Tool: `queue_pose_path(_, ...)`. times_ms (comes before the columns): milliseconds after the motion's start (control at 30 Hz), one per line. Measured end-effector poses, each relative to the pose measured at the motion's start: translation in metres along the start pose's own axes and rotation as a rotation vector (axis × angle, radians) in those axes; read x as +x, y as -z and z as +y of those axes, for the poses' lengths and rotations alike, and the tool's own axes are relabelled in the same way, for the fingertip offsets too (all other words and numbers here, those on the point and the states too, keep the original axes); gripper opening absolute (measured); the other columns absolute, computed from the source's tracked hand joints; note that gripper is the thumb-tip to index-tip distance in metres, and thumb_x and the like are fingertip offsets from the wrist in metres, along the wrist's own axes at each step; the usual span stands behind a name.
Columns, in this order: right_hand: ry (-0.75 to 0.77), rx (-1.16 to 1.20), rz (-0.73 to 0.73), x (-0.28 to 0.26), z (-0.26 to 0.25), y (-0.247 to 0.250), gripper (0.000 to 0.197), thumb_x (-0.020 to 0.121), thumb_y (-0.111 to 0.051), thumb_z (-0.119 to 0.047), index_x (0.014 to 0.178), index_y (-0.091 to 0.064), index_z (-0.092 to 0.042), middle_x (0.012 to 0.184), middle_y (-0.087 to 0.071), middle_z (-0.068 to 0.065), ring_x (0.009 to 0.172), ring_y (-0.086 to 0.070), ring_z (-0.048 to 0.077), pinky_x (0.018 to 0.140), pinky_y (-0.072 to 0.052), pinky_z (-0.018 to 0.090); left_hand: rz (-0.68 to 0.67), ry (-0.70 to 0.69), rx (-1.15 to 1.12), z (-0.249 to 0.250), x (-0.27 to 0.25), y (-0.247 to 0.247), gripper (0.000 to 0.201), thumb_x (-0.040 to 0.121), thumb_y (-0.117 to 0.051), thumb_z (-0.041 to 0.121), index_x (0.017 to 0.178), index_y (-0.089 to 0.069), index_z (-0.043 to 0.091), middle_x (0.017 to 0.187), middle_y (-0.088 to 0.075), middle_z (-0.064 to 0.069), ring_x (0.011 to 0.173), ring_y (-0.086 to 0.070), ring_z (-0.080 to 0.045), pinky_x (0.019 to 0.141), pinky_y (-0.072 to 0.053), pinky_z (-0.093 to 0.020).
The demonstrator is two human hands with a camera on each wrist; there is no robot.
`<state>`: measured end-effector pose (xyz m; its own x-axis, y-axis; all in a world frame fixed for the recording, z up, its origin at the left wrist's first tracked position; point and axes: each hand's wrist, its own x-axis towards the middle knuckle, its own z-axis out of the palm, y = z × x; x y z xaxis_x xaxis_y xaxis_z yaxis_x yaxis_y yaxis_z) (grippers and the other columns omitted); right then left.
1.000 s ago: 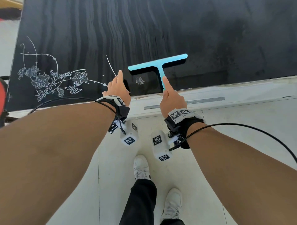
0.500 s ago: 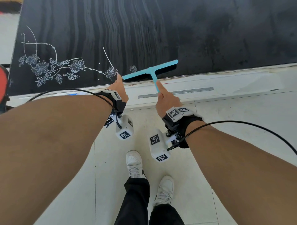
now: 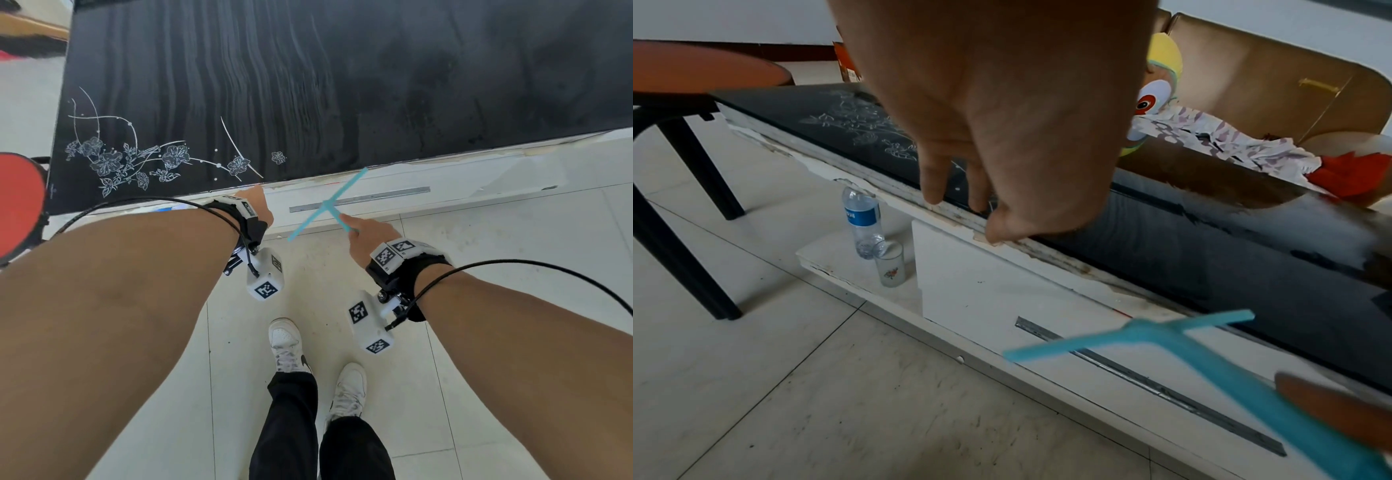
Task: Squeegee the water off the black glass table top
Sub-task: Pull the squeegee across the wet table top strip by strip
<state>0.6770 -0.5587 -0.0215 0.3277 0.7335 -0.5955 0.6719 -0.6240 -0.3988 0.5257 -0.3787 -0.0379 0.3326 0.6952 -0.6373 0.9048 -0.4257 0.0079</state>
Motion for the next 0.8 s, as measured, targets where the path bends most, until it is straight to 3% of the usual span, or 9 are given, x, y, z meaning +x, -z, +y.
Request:
queue_pose_path(67,-0.017,-0.011,-0.007,-0.009,0.007,0.004,0.048,0.103,-0.036,-0.026,0.149,-0.033,-0.040,0.132,-0.058,0.002,0.110,-0.058,0.023,0.082,-0.042,0.027,-0.013,-0.024,0.013,0.004,-0.009,0.010,0.044,0.086,-0.048,0.009,0.129,-0.047,0.006,0.127,-0.056,-0.018,0.101,-0.053,-0.030,0.078,-0.037,-0.031)
queue_pose_path(100,-0.031,-0.003,0.003,-0.014,0.009,0.008,0.048,0.102,-0.038,-0.027,0.148,-0.034,-0.041,0.131,-0.059,0.001,0.107,-0.058,0.022,0.080,-0.041,0.026,-0.020,-0.031,0.022,0.007,-0.014,0.015,0.040,0.085,-0.049,0.009,0.125,-0.049,0.007,0.122,-0.057,-0.018,0.100,-0.054,-0.031,0.079,-0.041,-0.033)
queue_pose_path(200,-0.040,-0.023,0.039,-0.029,0.005,0.027,0.047,0.100,-0.044,-0.030,0.146,-0.038,-0.038,0.129,-0.060,0.000,0.103,-0.059,0.022,0.082,-0.045,0.029,-0.024,-0.029,0.027,0.012,-0.023,0.026,0.052,0.082,-0.050,0.012,0.134,-0.048,0.007,0.132,-0.055,-0.015,0.118,-0.054,-0.036,0.096,-0.045,-0.039)
queue_pose_path(367,0.001,-0.122,0.067,-0.042,-0.016,0.072,0.041,0.095,-0.050,-0.020,0.135,-0.054,-0.027,0.111,-0.065,0.004,0.095,-0.062,0.024,0.086,-0.052,0.034,-0.029,-0.036,-0.003,0.026,-0.037,0.055,0.055,0.087,-0.050,0.012,0.141,-0.040,0.007,0.145,-0.043,-0.014,0.131,-0.044,-0.034,0.108,-0.039,-0.039)
queue_pose_path(467,0.004,-0.201,0.072,-0.038,-0.032,0.099,0.031,0.091,-0.051,-0.018,0.119,-0.062,-0.023,0.086,-0.061,0.000,0.083,-0.061,0.024,0.075,-0.052,0.034,-0.016,-0.065,-0.019,0.035,-0.041,0.076,0.054,0.088,-0.048,0.014,0.142,-0.040,0.009,0.145,-0.044,-0.013,0.130,-0.045,-0.035,0.109,-0.038,-0.041)
queue_pose_path(633,-0.029,-0.243,0.083,-0.018,-0.054,0.145,0.035,0.089,-0.052,-0.020,0.121,-0.063,-0.027,0.090,-0.061,0.000,0.081,-0.061,0.024,0.075,-0.052,0.033,-0.015,-0.084,-0.003,0.048,-0.028,0.117,0.053,0.085,-0.050,0.022,0.137,-0.046,0.012,0.140,-0.050,-0.012,0.124,-0.051,-0.036,0.105,-0.042,-0.043)
queue_pose_path(733,-0.048,-0.245,0.114,0.001,-0.069,0.180,0.033,0.087,-0.055,-0.017,0.118,-0.064,-0.028,0.089,-0.062,0.000,0.078,-0.061,0.023,0.070,-0.050,0.032,-0.046,-0.116,-0.033,0.054,-0.010,0.150,0.038,0.072,-0.048,0.030,0.105,-0.057,0.012,0.127,-0.060,-0.013,0.103,-0.060,-0.036,0.093,-0.050,-0.043)
queue_pose_path(767,-0.051,-0.251,0.122,0.010,-0.074,0.190,0.033,0.087,-0.056,-0.017,0.117,-0.064,-0.027,0.087,-0.061,0.000,0.076,-0.061,0.023,0.068,-0.049,0.032,-0.047,-0.122,-0.055,0.054,-0.002,0.162,0.038,0.073,-0.049,0.030,0.106,-0.058,0.013,0.130,-0.058,-0.014,0.106,-0.059,-0.036,0.094,-0.050,-0.043)
queue_pose_path(800,-0.050,-0.258,0.131,0.018,-0.078,0.199,0.031,0.087,-0.056,-0.018,0.116,-0.064,-0.027,0.084,-0.060,0.000,0.073,-0.060,0.022,0.066,-0.047,0.031,-0.027,-0.124,-0.074,0.055,0.004,0.172,0.044,0.078,-0.052,0.028,0.120,-0.057,0.014,0.136,-0.054,-0.013,0.114,-0.056,-0.036,0.099,-0.047,-0.042)
